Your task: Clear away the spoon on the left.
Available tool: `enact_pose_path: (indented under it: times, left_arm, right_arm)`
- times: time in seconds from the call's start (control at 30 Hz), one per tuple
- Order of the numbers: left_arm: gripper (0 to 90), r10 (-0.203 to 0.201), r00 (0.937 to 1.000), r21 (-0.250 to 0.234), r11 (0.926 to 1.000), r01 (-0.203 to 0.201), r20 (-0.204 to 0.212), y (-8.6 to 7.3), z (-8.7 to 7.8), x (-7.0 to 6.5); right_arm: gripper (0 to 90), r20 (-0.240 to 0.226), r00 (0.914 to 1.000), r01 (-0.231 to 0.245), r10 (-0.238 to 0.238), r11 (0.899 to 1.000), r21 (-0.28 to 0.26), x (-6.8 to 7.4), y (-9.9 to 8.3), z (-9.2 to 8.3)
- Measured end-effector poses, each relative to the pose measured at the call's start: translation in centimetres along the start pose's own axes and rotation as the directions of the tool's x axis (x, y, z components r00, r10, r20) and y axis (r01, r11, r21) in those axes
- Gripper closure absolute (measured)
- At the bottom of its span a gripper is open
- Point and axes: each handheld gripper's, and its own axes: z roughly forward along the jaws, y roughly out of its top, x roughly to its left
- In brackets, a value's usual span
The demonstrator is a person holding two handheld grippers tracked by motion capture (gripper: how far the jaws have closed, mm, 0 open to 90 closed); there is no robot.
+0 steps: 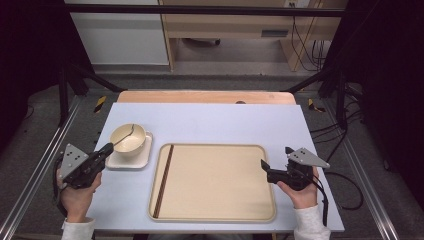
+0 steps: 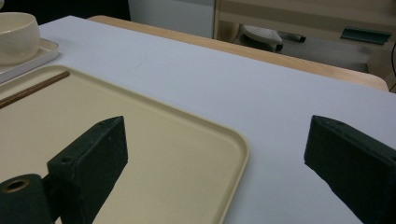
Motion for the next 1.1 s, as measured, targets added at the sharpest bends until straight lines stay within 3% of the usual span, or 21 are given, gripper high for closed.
enact_pose_path:
  times: [0.3, 0.5, 0.8, 1.1]
  left_arm:
    - [88.8, 0.046, 0.9984, -0.023, 0.9987, -0.045, 0.034, 0.8, 0.1, -2.0]
    - [88.8, 0.087, 0.9937, -0.032, 0.9959, -0.085, 0.07, 1.3, 0.3, -3.7]
    - [88.8, 0.148, 0.9788, -0.01, 0.989, -0.148, 0.142, 1.3, 1.5, -6.5]
    - [88.8, 0.193, 0.9637, 0.008, 0.9802, -0.198, 0.184, 0.9, 2.4, -8.5]
  right_arm:
    - [6.3, 0.0, 1.0, 0.002, -0.002, 1.0, 0.003, 0.0, 0.0, 0.0]
    - [6.2, -0.001, 1.0, 0.005, -0.005, 1.0, 0.002, 0.1, 0.0, 0.0]
    - [6.3, 0.001, 1.0, 0.004, -0.004, 1.0, 0.004, 0.1, 0.0, 0.0]
    - [6.2, -0.002, 1.0, 0.003, -0.003, 1.0, 0.002, 0.1, 0.0, 0.0]
